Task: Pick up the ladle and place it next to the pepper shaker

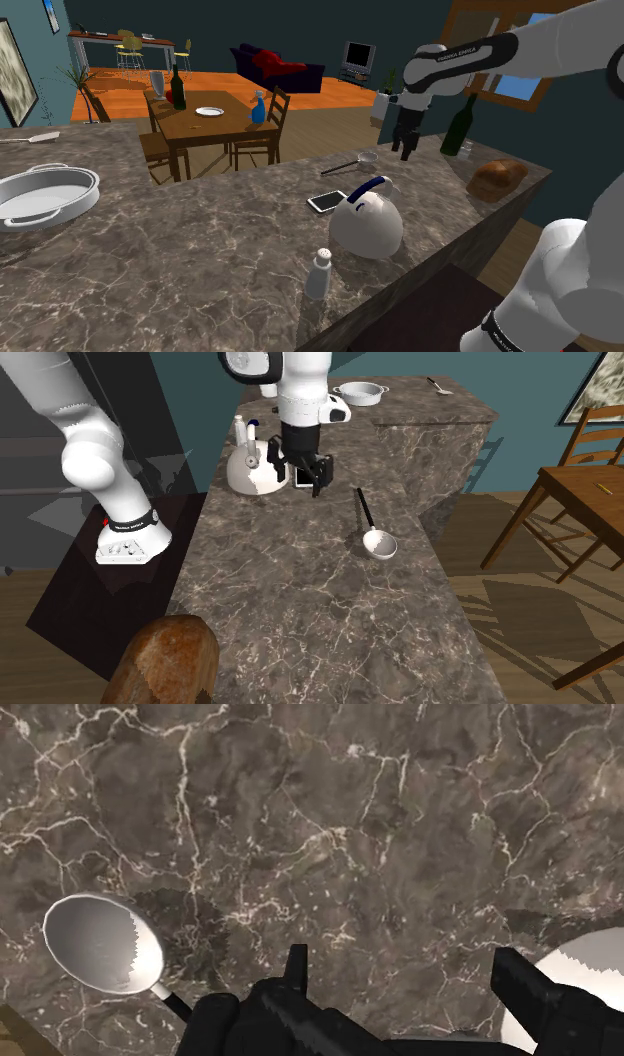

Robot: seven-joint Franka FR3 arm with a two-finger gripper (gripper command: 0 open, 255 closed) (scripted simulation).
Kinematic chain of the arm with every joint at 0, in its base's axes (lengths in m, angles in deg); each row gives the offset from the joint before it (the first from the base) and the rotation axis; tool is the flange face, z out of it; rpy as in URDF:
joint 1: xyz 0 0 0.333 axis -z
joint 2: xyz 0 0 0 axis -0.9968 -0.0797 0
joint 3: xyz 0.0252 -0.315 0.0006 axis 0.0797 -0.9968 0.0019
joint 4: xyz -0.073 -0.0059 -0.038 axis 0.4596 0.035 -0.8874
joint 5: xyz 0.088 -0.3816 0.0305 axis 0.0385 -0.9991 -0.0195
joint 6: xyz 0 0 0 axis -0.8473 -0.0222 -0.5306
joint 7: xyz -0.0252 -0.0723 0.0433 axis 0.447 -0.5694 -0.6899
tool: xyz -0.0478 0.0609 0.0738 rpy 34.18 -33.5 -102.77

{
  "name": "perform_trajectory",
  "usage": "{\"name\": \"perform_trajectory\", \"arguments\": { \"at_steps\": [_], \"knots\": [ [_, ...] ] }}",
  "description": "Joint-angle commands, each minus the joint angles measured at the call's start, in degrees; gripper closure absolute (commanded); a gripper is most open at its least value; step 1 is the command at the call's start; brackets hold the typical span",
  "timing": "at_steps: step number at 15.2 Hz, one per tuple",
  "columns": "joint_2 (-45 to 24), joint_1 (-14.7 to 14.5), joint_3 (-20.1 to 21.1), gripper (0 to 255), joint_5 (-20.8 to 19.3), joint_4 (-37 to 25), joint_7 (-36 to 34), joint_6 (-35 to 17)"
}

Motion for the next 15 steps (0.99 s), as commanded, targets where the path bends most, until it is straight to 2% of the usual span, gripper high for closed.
{"name": "perform_trajectory", "arguments": {
  "at_steps": [1, 4, 8, 15],
  "knots": [
    [-5.5, 0.1, -0.9, 0, 3.8, -3.7, 7.1, -0.6],
    [-13.9, 1.7, -0.5, 0, 9.5, -10.4, 16.5, -0.1],
    [-24.3, 5.4, 2.1, 0, 15.6, -20.7, 26.7, 2.0],
    [-41.5, 12.4, 8.6, 0, 21.4, -42.8, 38.8, 8.3]
  ]
}}
